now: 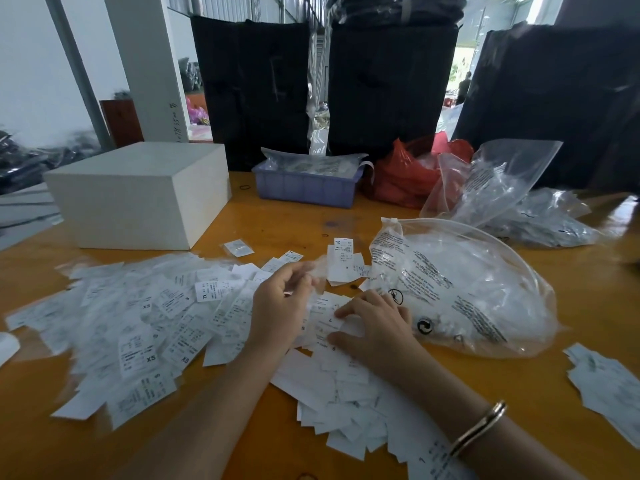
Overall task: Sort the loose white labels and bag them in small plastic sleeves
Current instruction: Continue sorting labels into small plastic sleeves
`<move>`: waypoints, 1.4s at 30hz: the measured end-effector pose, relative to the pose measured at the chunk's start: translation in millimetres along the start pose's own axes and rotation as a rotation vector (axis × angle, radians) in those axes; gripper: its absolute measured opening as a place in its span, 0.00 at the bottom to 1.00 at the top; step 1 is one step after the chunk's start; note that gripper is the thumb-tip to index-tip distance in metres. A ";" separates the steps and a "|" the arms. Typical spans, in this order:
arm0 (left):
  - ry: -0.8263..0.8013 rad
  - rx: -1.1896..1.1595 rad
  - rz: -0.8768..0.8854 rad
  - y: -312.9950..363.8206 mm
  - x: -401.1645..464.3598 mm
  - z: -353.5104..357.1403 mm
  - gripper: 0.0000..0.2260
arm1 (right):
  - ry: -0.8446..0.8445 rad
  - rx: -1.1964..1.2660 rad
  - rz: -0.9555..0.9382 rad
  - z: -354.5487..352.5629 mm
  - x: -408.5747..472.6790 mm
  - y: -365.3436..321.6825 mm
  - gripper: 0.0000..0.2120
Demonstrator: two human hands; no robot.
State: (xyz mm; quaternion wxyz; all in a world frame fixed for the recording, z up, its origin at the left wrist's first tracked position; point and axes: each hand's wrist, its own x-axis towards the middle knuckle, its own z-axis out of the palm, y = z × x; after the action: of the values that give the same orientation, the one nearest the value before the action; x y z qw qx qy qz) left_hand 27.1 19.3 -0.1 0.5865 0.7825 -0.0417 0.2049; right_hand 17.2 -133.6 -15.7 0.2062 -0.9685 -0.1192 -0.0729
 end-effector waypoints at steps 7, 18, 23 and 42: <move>0.007 0.018 0.025 -1.1 -0.7 -0.1 0.04 | -0.002 -0.051 -0.115 0.2 -2.6 -2.5 0.25; -0.055 -0.159 0.052 -2.2 -0.6 0.9 0.10 | 0.131 0.578 0.043 -15.9 -8.1 -2.3 0.13; -0.061 -0.161 0.098 -3.7 -1.7 0.7 0.12 | 0.264 0.730 0.026 -19.6 -4.0 4.6 0.02; -0.232 -0.052 0.212 -3.6 -3.5 -1.0 0.16 | 0.435 1.168 -0.026 -24.4 -9.2 2.9 0.07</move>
State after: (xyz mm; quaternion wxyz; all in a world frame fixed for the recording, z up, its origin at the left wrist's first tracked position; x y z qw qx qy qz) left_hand 24.7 20.7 -4.4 0.5730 0.7766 -0.1970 0.1727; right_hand 6.9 -148.2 3.6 0.7205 -0.6573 -0.1064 -0.1936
